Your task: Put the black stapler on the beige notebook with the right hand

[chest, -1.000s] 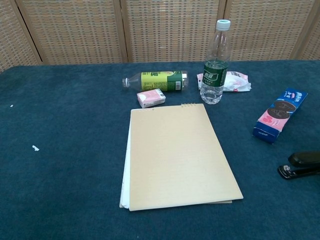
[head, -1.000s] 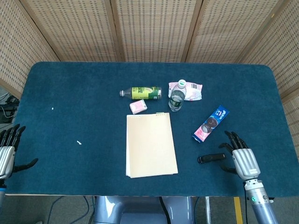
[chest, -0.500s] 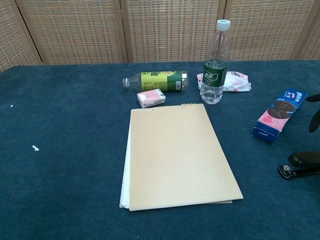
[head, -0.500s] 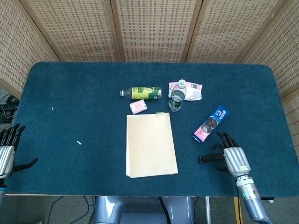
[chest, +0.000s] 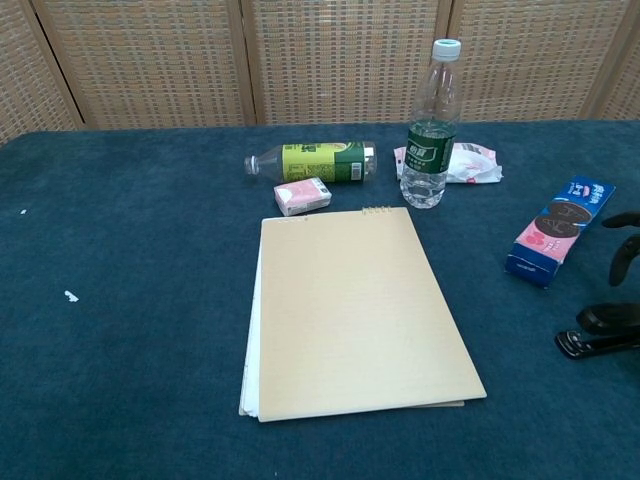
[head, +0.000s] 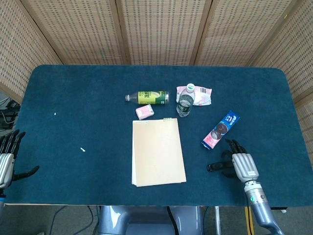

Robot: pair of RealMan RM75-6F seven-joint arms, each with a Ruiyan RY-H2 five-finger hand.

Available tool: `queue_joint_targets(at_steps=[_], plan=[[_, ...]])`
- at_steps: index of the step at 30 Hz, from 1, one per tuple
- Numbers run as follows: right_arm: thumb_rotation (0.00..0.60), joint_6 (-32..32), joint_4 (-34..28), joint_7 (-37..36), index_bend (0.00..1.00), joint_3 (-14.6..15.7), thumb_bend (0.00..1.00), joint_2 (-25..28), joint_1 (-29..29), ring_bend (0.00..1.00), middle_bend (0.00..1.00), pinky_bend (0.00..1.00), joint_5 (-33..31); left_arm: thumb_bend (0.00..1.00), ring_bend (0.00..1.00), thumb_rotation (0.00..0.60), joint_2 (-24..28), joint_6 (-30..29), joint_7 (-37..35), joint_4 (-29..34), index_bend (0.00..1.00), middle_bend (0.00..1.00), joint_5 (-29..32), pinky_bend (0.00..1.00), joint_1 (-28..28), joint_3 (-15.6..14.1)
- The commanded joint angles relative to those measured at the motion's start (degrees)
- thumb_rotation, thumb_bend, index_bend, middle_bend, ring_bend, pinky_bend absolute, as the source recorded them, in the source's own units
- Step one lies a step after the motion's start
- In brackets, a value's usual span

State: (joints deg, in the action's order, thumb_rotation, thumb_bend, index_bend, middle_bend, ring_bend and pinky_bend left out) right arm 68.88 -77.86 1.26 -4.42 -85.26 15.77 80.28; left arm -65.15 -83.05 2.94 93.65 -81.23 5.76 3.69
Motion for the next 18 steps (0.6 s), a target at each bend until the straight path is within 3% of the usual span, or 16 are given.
queue_joint_targets(at_steps=[1,9,11,15,18], plan=[[0.6,-0.58,0.64,-0.2,0.48,-0.13,0.27,-0.46,0.32,0.03,0.17,0.24,-0.39,0.17,0.0,0.6,-0.02,-0.01,-0.01,-0.04,0.0,0.0,0.04,0.0,-0.02,0.01],[0.6,-0.83,3.56,-0.68,0.55,0.04,0.34,-2.59,0.52,0.09,0.23,0.28,-0.72,0.17,0.0,0.6,-0.09,-0.17,-0.3,-0.19,0.0,0.0,0.06,0.0,-0.05,0.13],[0.6,0.11,4.71,-0.84,0.61,-0.03,0.39,-3.45,0.37,0.18,0.3,0.34,-0.33,0.17,0.0,0.6,-0.15,-0.25,-0.42,-0.29,0.0,0.0,0.02,0.0,-0.06,0.17],[0.6,2.79,6.8,-2.46,0.75,-0.22,0.47,-5.22,0.07,0.46,0.53,0.56,1.24,0.17,0.0,0.6,-0.24,-0.46,-0.69,-0.41,0.0,0.0,-0.06,0.0,-0.11,0.25],[0.6,5.86,7.81,-3.95,0.78,-0.29,0.49,-6.1,-0.06,0.55,0.59,0.67,3.56,0.17,0.0,0.6,-0.25,-0.81,-1.17,-0.49,0.0,0.0,-0.14,0.0,-0.21,0.39]])
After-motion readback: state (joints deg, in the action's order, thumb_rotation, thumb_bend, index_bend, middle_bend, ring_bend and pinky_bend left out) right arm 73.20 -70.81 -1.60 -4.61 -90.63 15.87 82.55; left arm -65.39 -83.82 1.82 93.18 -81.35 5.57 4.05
